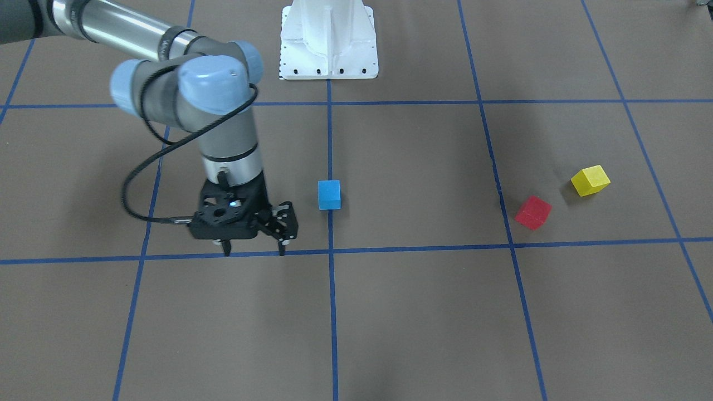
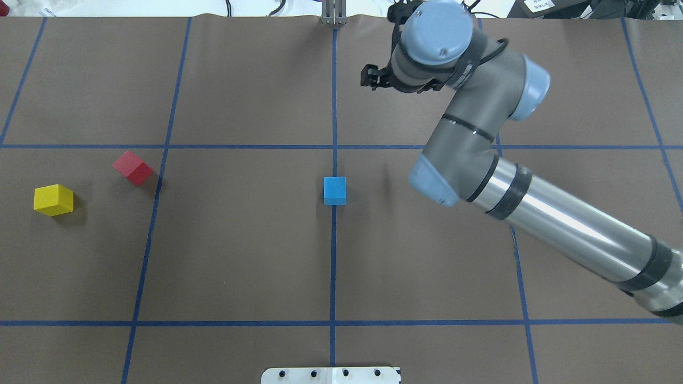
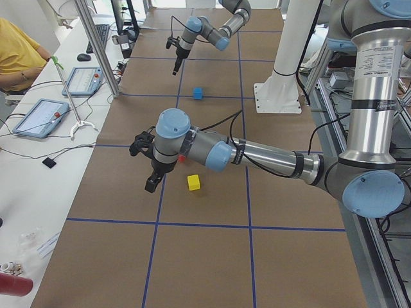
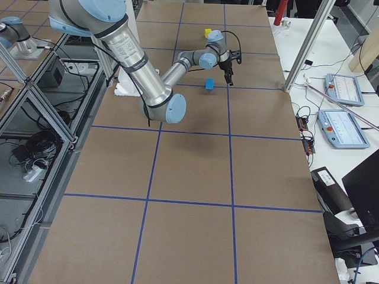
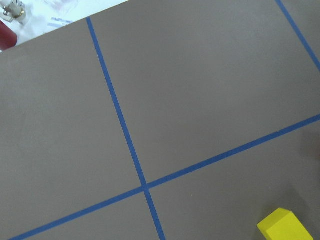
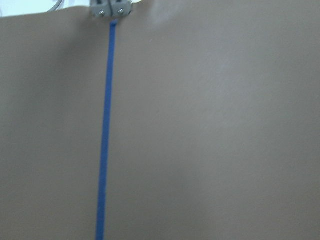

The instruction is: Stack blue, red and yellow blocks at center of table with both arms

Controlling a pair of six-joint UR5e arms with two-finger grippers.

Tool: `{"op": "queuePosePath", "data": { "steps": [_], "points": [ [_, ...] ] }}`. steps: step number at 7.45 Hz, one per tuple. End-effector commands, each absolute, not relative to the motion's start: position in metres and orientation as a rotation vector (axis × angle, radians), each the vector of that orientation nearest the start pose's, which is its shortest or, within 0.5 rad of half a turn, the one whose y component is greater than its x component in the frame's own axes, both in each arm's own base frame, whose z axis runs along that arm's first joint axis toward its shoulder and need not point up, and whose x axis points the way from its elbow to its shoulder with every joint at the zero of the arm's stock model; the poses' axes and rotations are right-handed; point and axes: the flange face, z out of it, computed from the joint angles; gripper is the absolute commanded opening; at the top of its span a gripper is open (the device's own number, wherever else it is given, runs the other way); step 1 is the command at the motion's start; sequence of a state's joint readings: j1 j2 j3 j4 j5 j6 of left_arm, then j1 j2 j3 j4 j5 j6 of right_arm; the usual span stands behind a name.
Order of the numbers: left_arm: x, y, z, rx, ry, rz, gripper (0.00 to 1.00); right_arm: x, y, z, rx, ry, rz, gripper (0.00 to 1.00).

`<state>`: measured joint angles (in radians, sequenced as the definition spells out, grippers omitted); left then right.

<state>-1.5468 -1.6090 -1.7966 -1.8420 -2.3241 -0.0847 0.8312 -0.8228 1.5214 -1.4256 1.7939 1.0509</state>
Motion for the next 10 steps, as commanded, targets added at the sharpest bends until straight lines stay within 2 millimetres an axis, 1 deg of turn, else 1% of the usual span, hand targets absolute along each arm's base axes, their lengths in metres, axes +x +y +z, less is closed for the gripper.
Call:
{"op": "queuePosePath", "data": {
  "steps": [1, 2, 3, 4, 5, 6, 7, 8, 9, 10],
  "points": [
    [-0.018, -0.519, 0.460, 0.561, 0.861, 0.072, 1.00, -0.204, -0.665, 0.279, 0.357, -0.815, 0.053, 1.00],
    [0.021, -0.510, 0.452, 0.621, 0.919, 0.146, 1.00, -0.124, -0.666, 0.329, 0.367, -0.808, -0.027, 1.00],
    [0.071, -0.507, 0.435, 0.560, 0.993, 0.132, 1.00, -0.065, -0.656, 0.382, 0.373, -0.796, -0.094, 1.00],
    [0.098, -0.501, 0.424, 0.527, 1.027, 0.098, 1.00, -0.018, -0.637, 0.432, 0.377, -0.794, -0.157, 1.00],
    [0.130, -0.496, 0.422, 0.489, 1.027, 0.058, 1.00, 0.015, -0.612, 0.480, 0.368, -0.796, -0.213, 1.00],
    [0.186, -0.488, 0.426, 0.476, 0.977, 0.050, 1.00, 0.036, -0.593, 0.512, 0.366, -0.784, -0.245, 1.00],
    [0.237, -0.474, 0.439, 0.499, 0.892, 0.064, 1.00, 0.043, -0.584, 0.525, 0.360, -0.780, -0.243, 1.00],
    [0.268, -0.464, 0.446, 0.506, 0.864, 0.136, 1.00, 0.045, -0.583, 0.526, 0.361, -0.779, -0.240, 1.00],
    [0.276, -0.464, 0.461, 0.538, 0.826, 0.267, 1.00, 0.045, -0.583, 0.526, 0.361, -0.779, -0.242, 1.00],
    [0.282, -0.469, 0.464, 0.572, 0.799, 0.358, 1.00, 0.045, -0.582, 0.526, 0.361, -0.779, -0.242, 1.00]
  ]
}}
